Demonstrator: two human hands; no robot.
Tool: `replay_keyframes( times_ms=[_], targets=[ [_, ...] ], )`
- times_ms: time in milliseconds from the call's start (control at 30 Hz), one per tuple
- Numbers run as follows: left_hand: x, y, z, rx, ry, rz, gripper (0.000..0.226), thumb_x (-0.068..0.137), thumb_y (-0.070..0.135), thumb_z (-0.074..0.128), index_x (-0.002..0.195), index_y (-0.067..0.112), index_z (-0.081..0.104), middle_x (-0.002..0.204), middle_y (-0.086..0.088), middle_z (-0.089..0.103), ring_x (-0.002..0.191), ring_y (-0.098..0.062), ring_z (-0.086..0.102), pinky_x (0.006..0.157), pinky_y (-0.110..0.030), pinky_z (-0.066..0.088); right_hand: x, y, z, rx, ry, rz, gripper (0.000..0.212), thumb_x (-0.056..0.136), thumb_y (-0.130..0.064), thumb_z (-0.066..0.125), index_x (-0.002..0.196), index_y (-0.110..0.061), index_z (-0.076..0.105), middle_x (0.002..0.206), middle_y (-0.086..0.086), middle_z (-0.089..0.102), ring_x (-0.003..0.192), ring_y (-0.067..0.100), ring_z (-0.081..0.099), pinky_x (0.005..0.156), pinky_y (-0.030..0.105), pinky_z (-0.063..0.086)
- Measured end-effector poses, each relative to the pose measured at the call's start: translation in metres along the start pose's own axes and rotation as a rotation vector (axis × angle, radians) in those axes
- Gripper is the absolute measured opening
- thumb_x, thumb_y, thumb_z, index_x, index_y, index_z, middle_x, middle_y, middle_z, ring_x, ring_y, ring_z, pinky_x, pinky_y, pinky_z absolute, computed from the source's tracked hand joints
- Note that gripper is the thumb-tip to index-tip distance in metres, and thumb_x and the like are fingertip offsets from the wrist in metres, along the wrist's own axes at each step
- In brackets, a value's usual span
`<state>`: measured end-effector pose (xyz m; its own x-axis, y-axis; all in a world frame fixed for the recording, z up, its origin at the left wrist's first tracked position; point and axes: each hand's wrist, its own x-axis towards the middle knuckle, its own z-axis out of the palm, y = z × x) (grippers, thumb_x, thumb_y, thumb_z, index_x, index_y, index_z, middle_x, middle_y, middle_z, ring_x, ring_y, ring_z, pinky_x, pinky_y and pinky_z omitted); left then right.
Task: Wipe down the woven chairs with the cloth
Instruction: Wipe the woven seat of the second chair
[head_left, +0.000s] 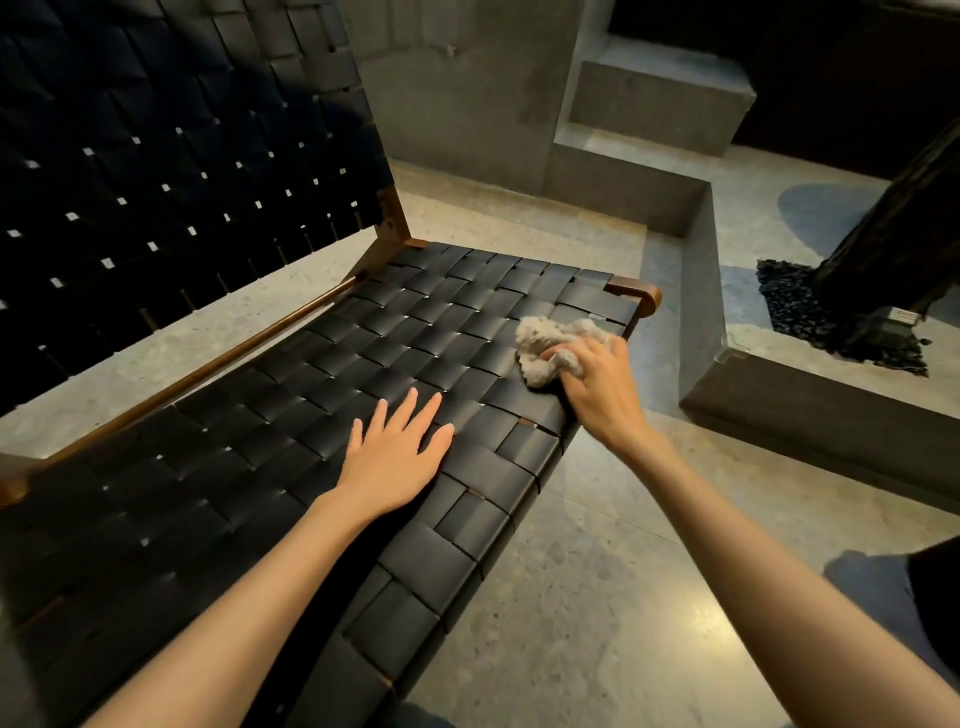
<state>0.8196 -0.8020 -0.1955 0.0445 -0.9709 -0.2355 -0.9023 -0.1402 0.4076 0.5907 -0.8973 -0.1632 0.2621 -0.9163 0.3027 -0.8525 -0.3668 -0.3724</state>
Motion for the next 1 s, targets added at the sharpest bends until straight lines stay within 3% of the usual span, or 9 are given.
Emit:
replay_keyframes(
  times_ms=[200, 433, 567, 667, 733, 833, 933, 1000],
  targets=[
    [-0.050, -0.027, -0.009, 0.029, -0.028, 0.039, 0.052, 0.099, 0.051, 0.015, 0.149, 0.040, 0.005, 0.158, 0.013, -0.002, 0.146, -0.013, -0.004, 0.117, -0.041, -0.002, -0.077, -0.071, 0.001, 0.040, -0.128, -0.095, 0.030, 0.090, -0.020, 0.048, 0.110, -0.027, 0.069, 0.121, -0.007, 0.064, 0.111, 0.027, 0.043, 0.098, 0.041, 0.033],
    [-0.112, -0.074, -0.022, 0.071, -0.031, -0.026, 0.051, 0.100, 0.050, 0.016, 0.150, 0.039, 0.009, 0.158, 0.014, 0.003, 0.146, -0.010, 0.001, 0.117, -0.040, -0.001, -0.145, -0.144, -0.001, 0.114, -0.221, -0.248, 0.043, 0.083, -0.038, 0.035, 0.109, -0.034, 0.069, 0.117, -0.011, 0.066, 0.097, 0.023, 0.050, 0.085, 0.039, 0.041],
    [-0.139, -0.089, -0.023, 0.080, 0.016, -0.079, 0.050, 0.099, 0.052, 0.015, 0.148, 0.042, 0.012, 0.158, 0.014, 0.006, 0.146, -0.009, 0.003, 0.117, -0.041, -0.001, -0.144, -0.135, 0.000, 0.097, -0.176, -0.316, 0.033, 0.083, -0.033, 0.050, 0.109, -0.032, 0.070, 0.115, -0.006, 0.066, 0.095, 0.024, 0.049, 0.084, 0.031, 0.036],
    [-0.151, -0.098, -0.024, 0.098, 0.099, -0.144, 0.050, 0.099, 0.051, 0.018, 0.148, 0.041, 0.018, 0.158, 0.011, 0.011, 0.146, -0.011, 0.005, 0.117, -0.042, 0.000, -0.109, -0.112, 0.003, -0.060, -0.112, -0.286, 0.028, 0.084, -0.028, 0.059, 0.109, -0.031, 0.071, 0.116, 0.000, 0.065, 0.097, 0.030, 0.051, 0.088, 0.038, 0.035],
    [-0.157, -0.103, -0.024, 0.104, 0.126, -0.189, 0.049, 0.099, 0.052, 0.019, 0.147, 0.041, 0.020, 0.158, 0.011, 0.013, 0.146, -0.012, 0.006, 0.116, -0.044, 0.000, -0.077, -0.096, 0.003, -0.184, -0.088, -0.167, 0.028, 0.087, -0.030, 0.056, 0.111, -0.031, 0.070, 0.120, 0.004, 0.063, 0.103, 0.030, 0.050, 0.093, 0.037, 0.032],
    [-0.161, -0.107, -0.025, 0.091, 0.167, -0.227, 0.049, 0.099, 0.051, 0.020, 0.147, 0.040, 0.023, 0.158, 0.009, 0.016, 0.146, -0.014, 0.009, 0.116, -0.045, 0.001, -0.055, -0.094, 0.006, -0.176, -0.169, -0.005, 0.034, 0.090, -0.031, 0.051, 0.119, -0.027, 0.066, 0.130, 0.008, 0.057, 0.118, 0.030, 0.044, 0.103, 0.035, 0.030],
    [-0.164, -0.107, -0.024, 0.085, 0.199, -0.231, 0.049, 0.099, 0.050, 0.023, 0.147, 0.038, 0.026, 0.157, 0.007, 0.019, 0.145, -0.015, 0.011, 0.116, -0.046, 0.001, -0.076, -0.125, 0.008, -0.154, -0.235, -0.058, 0.036, 0.086, -0.034, 0.045, 0.115, -0.027, 0.066, 0.119, 0.003, 0.062, 0.113, 0.026, 0.052, 0.089, 0.036, 0.045],
    [-0.164, -0.106, -0.024, 0.082, 0.213, -0.233, 0.048, 0.100, 0.048, 0.024, 0.146, 0.036, 0.027, 0.157, 0.006, 0.020, 0.145, -0.016, 0.012, 0.116, -0.046, 0.002, -0.103, -0.148, 0.007, -0.176, -0.209, -0.147, 0.040, 0.084, -0.039, 0.040, 0.117, -0.033, 0.063, 0.119, -0.004, 0.064, 0.112, 0.020, 0.055, 0.083, 0.032, 0.043]
  ],
)
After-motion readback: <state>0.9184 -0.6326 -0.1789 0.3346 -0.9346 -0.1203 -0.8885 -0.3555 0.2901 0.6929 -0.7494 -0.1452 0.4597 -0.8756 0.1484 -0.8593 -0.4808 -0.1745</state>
